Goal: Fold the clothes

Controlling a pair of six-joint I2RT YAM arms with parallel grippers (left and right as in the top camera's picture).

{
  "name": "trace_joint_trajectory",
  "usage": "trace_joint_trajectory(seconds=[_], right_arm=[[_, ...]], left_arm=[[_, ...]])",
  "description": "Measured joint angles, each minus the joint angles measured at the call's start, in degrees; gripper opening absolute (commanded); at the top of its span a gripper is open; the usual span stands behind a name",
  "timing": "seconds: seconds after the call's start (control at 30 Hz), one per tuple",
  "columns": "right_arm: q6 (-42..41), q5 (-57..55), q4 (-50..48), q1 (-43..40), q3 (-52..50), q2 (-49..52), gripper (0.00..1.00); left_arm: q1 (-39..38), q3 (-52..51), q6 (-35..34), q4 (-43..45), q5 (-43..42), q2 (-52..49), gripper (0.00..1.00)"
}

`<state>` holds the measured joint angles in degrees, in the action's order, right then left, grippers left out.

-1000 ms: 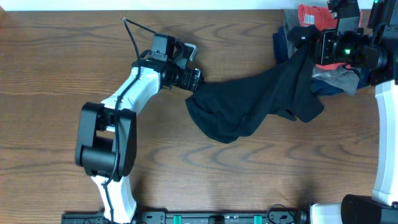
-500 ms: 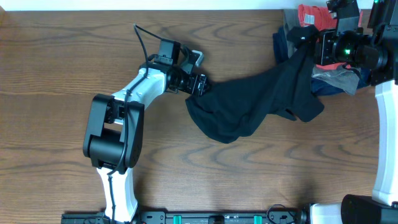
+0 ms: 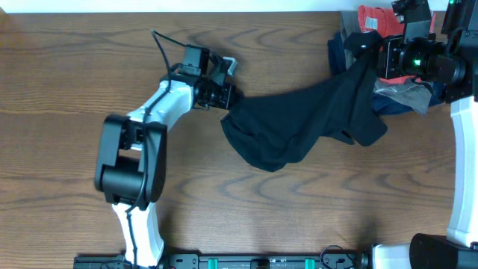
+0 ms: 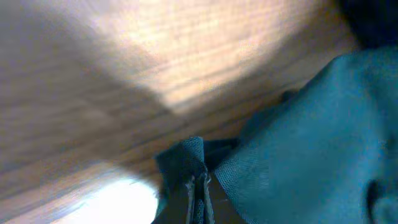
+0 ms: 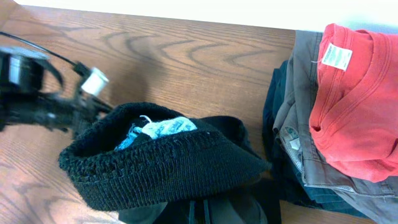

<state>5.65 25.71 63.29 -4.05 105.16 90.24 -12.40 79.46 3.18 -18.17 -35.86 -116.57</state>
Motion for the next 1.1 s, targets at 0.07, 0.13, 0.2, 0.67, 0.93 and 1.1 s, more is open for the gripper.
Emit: trace_joint_trajectory(seconds=[0.07, 0.13, 0.2, 0.67, 0.93, 1.1], right_arm=[[0.0, 0.2, 0.0, 0.0, 0.0, 0.0, 0.01], [0.0, 0.3, 0.1, 0.0, 0.0, 0.0, 0.01], [0.0, 0.4, 0.1, 0.0, 0.0, 0.0, 0.01], [0.0, 1.3, -2.0, -0.8, 0.0, 0.0, 0.01], [0.0, 2.3, 2.6, -1.4, 0.0, 0.0, 0.01], [1.2, 3.3, 7.3, -1.3, 0.0, 0.0, 0.01]], left_arm=[[1.5, 0.0, -0.2, 0.0, 0.0, 4.5, 0.06], [3.3, 0.0, -0.6, 0.0, 0.2, 10.4, 0.06], [5.5, 0.0, -1.0, 0.0, 0.8, 17.2, 0.06], [13.8, 0.6, -1.5, -9.7, 10.3, 42.6, 0.06], [15.3, 0.6, -1.2, -23.3, 12.4, 43.1, 0.06], [15.3, 0.6, -1.2, -33.4, 12.7, 42.7, 0.06]])
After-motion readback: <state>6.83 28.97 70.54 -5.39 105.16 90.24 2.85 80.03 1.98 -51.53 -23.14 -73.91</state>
